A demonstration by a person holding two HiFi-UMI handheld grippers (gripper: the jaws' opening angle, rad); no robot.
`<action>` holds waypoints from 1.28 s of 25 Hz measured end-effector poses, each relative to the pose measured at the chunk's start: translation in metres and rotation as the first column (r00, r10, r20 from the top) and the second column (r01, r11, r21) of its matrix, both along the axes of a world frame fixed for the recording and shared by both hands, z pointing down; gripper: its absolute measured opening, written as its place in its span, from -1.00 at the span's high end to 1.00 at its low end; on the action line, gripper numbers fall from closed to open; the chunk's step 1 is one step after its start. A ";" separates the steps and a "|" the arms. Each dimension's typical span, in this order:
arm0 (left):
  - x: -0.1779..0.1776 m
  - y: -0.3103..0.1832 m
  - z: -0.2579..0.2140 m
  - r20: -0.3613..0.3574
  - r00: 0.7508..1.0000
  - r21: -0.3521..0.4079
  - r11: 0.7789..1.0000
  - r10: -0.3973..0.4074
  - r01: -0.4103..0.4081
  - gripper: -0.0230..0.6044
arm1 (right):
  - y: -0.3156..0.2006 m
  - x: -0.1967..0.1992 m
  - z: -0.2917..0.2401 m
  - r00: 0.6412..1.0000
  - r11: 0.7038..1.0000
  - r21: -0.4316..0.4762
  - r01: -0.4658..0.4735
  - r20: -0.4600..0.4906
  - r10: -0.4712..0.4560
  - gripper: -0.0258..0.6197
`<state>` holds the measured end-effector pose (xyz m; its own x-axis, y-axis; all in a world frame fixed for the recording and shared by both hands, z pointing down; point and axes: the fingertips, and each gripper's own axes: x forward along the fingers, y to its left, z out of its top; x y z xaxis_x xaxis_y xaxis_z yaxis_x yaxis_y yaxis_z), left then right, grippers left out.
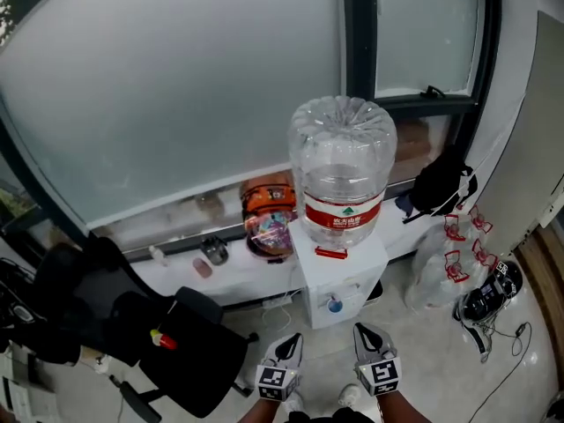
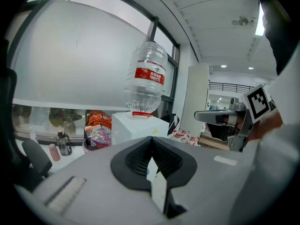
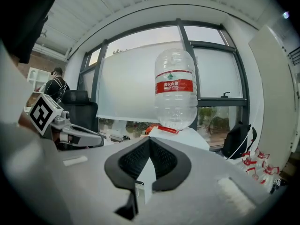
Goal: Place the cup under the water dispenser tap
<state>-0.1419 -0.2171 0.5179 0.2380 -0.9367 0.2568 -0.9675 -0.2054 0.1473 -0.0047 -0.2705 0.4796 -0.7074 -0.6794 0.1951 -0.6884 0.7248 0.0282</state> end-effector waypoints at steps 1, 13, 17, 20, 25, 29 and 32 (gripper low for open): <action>-0.001 -0.001 -0.009 0.001 1.000 0.016 1.000 -0.002 0.002 0.87 | 0.000 0.001 -0.007 1.000 1.000 0.010 0.002 -0.002 -0.002 0.92; 0.006 -0.006 -0.047 0.047 0.998 0.092 0.995 0.035 -0.039 0.87 | -0.003 -0.005 -0.046 1.000 0.995 0.097 0.028 -0.007 -0.027 0.92; 0.009 -0.008 -0.053 0.039 0.998 0.101 0.994 0.042 -0.046 0.87 | -0.004 -0.002 -0.046 1.000 0.995 0.095 0.014 -0.002 -0.014 0.92; 0.009 -0.009 -0.055 0.044 0.998 0.106 0.993 0.039 -0.044 0.87 | -0.003 -0.002 -0.044 1.000 0.996 0.088 0.017 0.005 -0.017 0.92; 0.010 -0.007 -0.051 0.045 0.998 0.097 0.994 0.038 -0.043 0.87 | -0.001 -0.002 -0.044 1.000 0.997 0.078 0.014 0.015 -0.015 0.92; 0.009 -0.006 -0.050 0.041 0.999 0.093 0.995 0.030 -0.034 0.87 | 0.002 -0.004 -0.043 1.000 0.997 0.075 0.022 0.017 -0.024 0.92; 0.007 -0.006 -0.048 0.045 0.999 0.088 0.996 0.029 -0.033 0.87 | 0.001 -0.007 -0.042 1.000 0.997 0.074 0.026 0.015 -0.027 0.92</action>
